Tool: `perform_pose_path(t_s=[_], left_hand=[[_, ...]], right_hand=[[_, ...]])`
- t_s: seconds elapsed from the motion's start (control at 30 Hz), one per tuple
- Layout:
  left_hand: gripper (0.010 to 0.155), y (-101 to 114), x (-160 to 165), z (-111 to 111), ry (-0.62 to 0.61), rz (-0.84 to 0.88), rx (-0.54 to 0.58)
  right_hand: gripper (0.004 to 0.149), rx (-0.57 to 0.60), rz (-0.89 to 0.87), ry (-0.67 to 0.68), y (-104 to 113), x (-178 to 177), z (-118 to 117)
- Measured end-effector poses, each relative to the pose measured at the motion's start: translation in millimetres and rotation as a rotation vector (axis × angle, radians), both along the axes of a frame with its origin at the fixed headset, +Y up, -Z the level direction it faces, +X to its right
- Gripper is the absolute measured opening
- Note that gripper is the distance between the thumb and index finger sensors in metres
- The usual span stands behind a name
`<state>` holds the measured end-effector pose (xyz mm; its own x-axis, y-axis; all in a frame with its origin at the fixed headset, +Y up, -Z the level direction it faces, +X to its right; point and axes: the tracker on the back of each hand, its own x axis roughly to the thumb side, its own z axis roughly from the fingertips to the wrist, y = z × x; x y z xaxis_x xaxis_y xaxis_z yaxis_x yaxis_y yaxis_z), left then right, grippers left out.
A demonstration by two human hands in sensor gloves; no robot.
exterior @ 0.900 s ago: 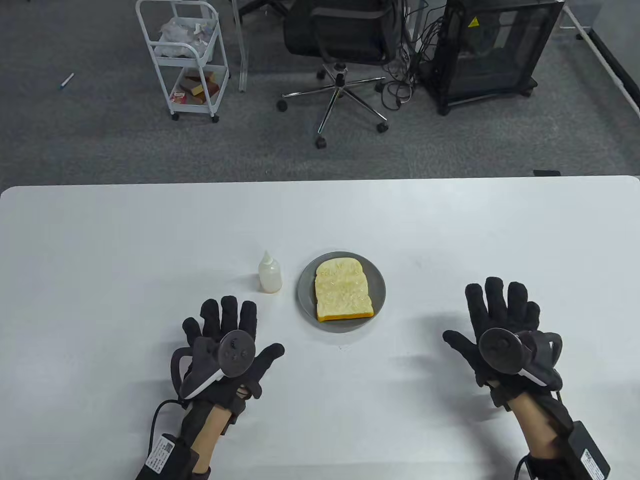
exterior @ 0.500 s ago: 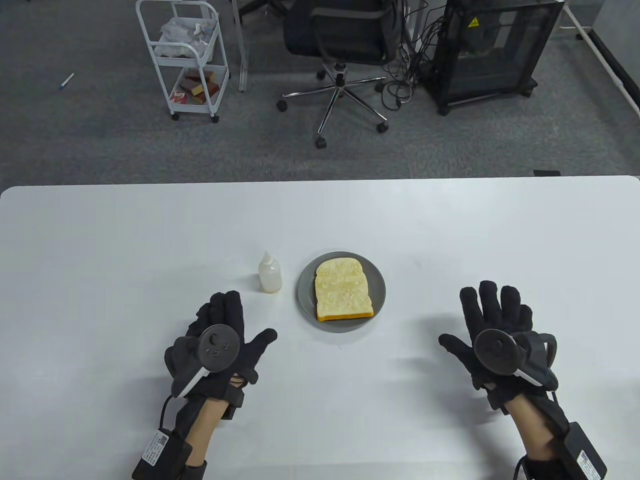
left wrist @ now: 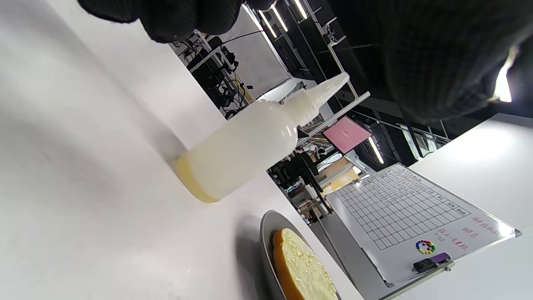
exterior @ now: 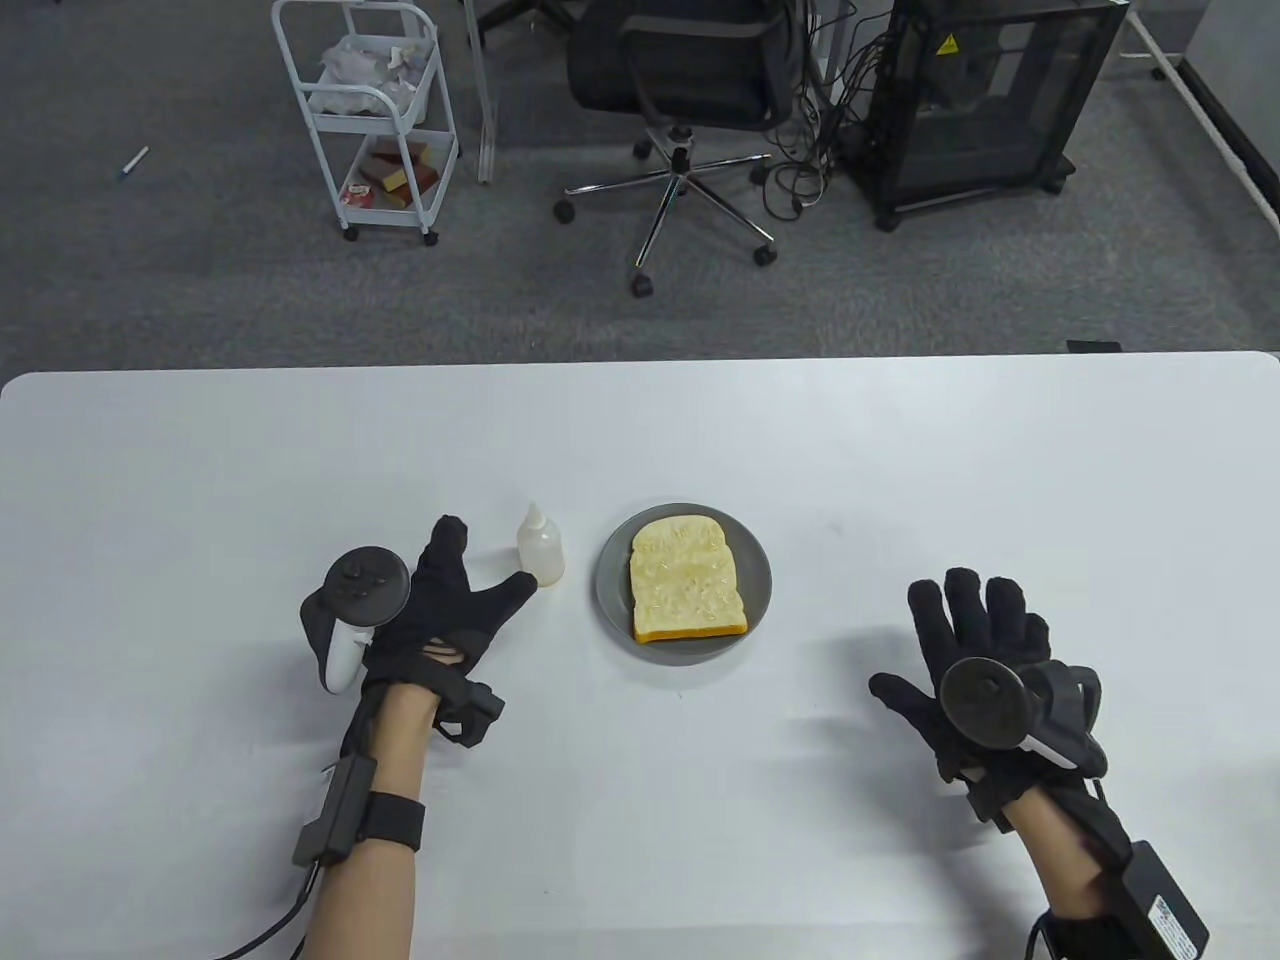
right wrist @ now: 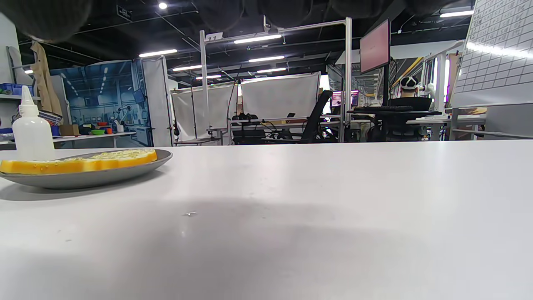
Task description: Squeeze honey bottle to draw zigzag on toast
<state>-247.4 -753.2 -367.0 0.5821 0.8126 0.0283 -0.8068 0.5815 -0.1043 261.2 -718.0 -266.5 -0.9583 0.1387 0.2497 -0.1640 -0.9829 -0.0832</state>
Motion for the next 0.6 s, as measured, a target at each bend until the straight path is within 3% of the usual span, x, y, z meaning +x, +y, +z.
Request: perform_pose_path(t_s=[0.13, 0.33, 0.6], left_hand=[[0.11, -8.2, 12.1, -9.3, -0.006, -0.043, -0.031], [0.104, -13.6, 29.9, -23.9, 0.013, -0.085, 0.012], [0.096, -16.4, 40.8, -38.2, 0.142, -0.18, -0.004]], right_hand=[[0.095, 0.003, -0.006, 0.006, 0.2, 0.3, -1.2], [0.095, -0.006, -0.014, 0.007, -0.6, 1.4, -3.0], [0.095, -0.015, -0.014, 0.013, -2.1, 0.4, -4.6]])
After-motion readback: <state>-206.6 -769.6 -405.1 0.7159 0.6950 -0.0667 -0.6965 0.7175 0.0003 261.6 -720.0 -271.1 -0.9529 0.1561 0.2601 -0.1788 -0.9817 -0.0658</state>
